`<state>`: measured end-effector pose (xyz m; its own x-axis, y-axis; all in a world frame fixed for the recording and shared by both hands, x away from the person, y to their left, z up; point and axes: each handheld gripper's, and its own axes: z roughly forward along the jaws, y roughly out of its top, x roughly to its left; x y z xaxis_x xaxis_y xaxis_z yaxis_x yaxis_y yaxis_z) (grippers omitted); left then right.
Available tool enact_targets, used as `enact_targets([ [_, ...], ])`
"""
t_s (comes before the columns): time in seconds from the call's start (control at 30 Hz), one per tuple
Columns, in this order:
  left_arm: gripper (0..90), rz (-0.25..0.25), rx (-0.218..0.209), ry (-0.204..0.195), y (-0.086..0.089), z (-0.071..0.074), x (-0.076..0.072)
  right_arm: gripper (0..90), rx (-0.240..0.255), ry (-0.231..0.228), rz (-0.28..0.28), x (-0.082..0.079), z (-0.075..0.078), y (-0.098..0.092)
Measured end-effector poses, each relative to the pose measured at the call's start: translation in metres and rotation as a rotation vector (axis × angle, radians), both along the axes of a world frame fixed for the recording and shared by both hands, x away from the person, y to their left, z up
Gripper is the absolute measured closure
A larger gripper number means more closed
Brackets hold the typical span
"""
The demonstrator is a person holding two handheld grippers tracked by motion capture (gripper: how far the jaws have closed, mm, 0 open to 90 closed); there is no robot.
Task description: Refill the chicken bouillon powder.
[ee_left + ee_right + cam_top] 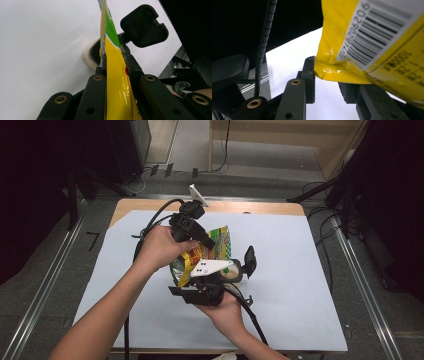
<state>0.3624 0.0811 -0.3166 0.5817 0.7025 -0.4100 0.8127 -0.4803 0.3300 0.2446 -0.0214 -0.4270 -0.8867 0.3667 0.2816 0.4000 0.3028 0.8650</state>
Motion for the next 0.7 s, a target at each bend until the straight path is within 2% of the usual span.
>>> enact_targets([
  [0.7, 81.7, -0.010, 0.012, 0.005, -0.0043, -0.0045, 0.0002, 71.1, -0.010, 0.012, -0.002, 0.0008, -0.0047, -0.0003],
])
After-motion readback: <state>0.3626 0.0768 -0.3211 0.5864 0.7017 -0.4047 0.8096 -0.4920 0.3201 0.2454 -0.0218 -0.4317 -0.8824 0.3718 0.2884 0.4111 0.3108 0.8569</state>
